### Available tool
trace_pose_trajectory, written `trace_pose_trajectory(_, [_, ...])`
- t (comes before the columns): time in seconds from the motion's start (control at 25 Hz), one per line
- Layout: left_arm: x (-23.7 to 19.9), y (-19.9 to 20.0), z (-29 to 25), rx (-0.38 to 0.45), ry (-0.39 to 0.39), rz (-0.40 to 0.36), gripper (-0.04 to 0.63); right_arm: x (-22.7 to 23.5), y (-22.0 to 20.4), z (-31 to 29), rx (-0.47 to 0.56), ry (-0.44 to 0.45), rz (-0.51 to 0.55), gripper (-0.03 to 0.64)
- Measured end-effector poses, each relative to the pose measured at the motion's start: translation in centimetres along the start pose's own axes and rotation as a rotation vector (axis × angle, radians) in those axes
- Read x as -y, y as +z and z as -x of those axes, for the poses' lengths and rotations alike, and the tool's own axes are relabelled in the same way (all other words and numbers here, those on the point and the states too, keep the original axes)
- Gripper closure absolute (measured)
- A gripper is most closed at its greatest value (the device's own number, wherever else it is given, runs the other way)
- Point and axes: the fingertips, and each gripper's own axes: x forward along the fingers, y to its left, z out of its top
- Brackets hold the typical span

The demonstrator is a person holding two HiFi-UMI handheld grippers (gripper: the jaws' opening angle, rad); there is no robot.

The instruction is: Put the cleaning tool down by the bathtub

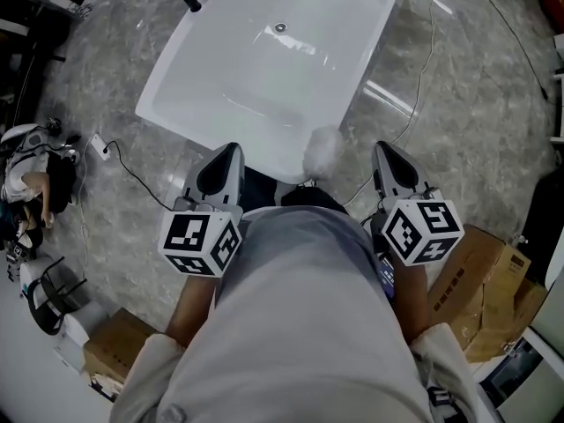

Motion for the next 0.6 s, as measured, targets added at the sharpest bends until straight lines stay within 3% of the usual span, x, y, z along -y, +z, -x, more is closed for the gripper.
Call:
trace_pose_trajectory(0.4, [-1.1, -1.7, 0.2, -0.050, 0.012, 0.085, 0.591, -1.0, -1.5, -0.6, -0.059, 0.029, -0.019, 0.606])
trace_pose_trajectory(0.6, [-0.7, -2.2, 0.0, -0.072, -0.008, 0.061, 0.591, -2.2, -1.9, -1.2, -0.084, 0.069, -0.008, 0.606])
